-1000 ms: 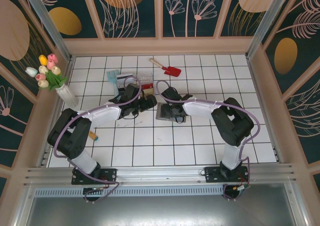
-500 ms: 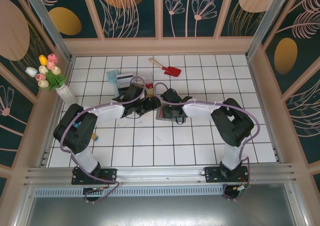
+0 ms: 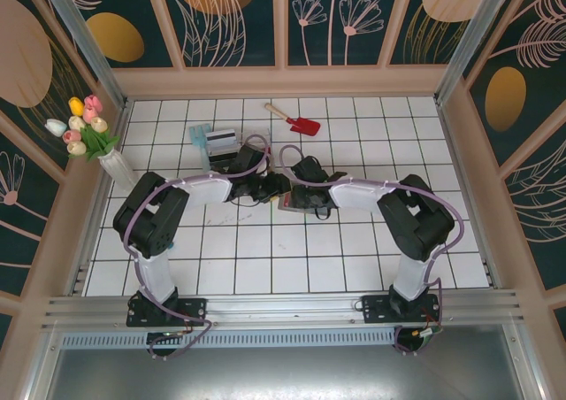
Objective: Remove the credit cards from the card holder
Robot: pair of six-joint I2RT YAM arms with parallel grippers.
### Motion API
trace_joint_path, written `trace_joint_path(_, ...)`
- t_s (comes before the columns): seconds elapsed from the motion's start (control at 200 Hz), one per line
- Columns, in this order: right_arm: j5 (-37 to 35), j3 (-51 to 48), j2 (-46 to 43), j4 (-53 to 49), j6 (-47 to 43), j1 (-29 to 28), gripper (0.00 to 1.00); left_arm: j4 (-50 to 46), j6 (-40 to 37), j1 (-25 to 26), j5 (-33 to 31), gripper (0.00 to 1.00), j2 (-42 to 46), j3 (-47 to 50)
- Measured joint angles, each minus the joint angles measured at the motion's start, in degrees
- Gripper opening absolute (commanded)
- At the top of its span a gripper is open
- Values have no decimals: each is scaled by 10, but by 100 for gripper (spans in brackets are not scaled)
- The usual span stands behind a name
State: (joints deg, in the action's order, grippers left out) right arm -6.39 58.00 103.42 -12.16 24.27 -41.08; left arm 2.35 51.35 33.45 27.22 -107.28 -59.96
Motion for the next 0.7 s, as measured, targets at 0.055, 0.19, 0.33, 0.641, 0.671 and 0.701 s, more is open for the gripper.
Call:
trace_joint_path(0.055, 0, -3, -2, 3, -1, 0, 48, 0, 4, 1, 0, 36, -2, -3)
trace_joint_path(0.19, 1, -12, -7, 16, -8, 0, 48, 0, 9, 4, -7, 33, -4, -6)
trace_joint_path(0.33, 12, -29, -15, 35, -33, 1, 48, -2, 14, 7, -24, 31, -4, -7)
trace_joint_path(0.641, 71, -82, -56, 55, -91, -4, 48, -14, 20, 7, -49, 31, -4, -8)
trace_joint_path(0.671, 74, -83, -57, 55, -93, -4, 48, -14, 21, 7, -48, 31, -4, -8)
trace_joint_path(0.701, 76, -83, -58, 55, -94, -4, 48, -15, 21, 7, -47, 31, -4, -8)
